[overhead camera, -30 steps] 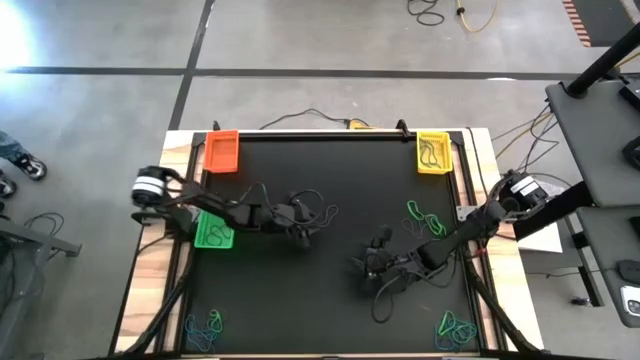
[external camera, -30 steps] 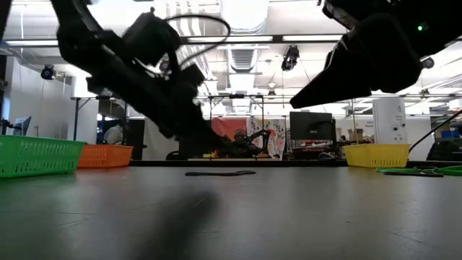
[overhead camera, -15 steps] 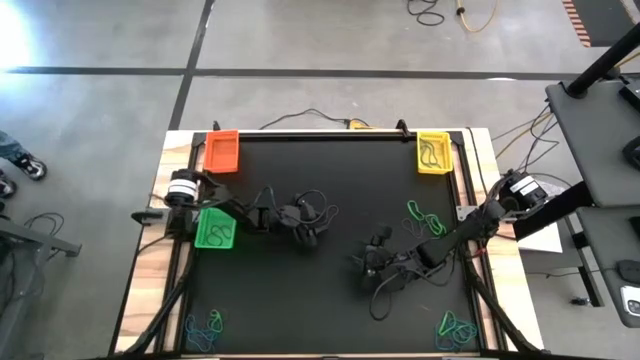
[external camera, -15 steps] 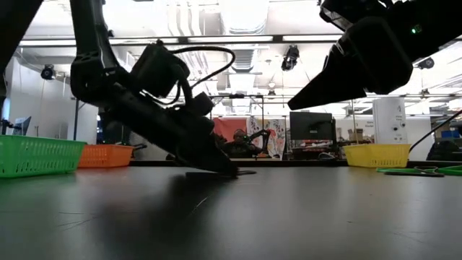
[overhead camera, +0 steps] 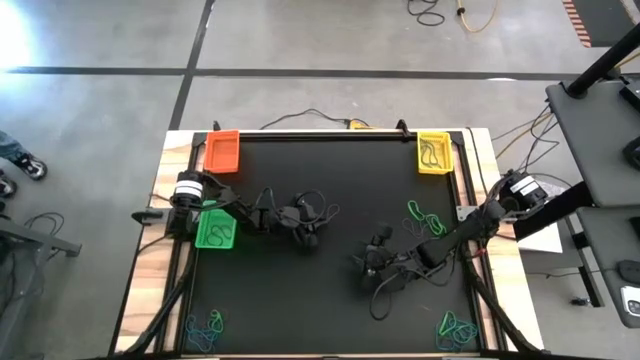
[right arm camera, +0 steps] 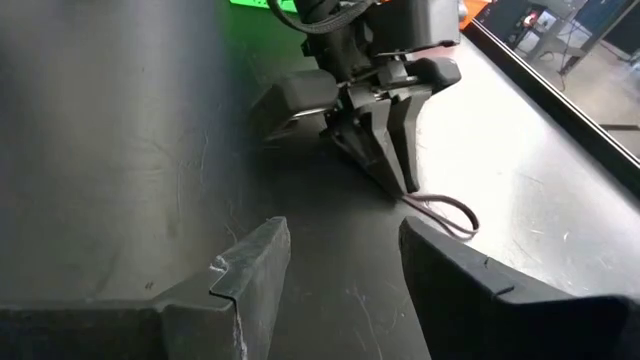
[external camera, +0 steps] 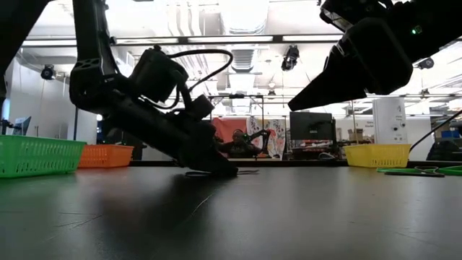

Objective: Sort rubber bands into baskets
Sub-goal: Put the center violet rubber band into the green bin

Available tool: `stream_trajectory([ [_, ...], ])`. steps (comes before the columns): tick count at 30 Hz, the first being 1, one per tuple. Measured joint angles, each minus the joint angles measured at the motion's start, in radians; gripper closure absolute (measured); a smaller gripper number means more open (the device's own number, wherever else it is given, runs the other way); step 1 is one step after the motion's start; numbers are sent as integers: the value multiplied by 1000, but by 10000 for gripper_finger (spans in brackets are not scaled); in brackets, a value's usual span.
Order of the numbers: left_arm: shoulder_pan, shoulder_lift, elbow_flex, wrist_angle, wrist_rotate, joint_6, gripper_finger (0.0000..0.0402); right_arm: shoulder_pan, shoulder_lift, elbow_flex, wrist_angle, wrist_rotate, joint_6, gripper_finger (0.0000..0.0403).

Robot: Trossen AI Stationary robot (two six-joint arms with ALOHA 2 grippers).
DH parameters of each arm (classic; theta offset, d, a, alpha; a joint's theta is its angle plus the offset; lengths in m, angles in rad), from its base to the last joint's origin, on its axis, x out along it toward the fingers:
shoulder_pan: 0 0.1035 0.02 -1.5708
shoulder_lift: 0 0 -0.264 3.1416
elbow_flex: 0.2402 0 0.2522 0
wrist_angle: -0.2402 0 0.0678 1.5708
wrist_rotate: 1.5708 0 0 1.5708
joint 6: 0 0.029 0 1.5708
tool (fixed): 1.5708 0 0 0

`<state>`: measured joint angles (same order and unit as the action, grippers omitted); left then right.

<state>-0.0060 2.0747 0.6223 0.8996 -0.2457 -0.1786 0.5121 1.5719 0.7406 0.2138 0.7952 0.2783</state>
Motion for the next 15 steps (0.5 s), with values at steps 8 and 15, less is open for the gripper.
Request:
stream_trajectory([
  [8, -7, -46, -8, -40, -11, 1, 401, 0, 0, 0, 0, 0, -1, 216],
  [15, -24, -234, -18, -249, -21, 23, 401, 0, 0, 0, 0, 0, -1, 216],
])
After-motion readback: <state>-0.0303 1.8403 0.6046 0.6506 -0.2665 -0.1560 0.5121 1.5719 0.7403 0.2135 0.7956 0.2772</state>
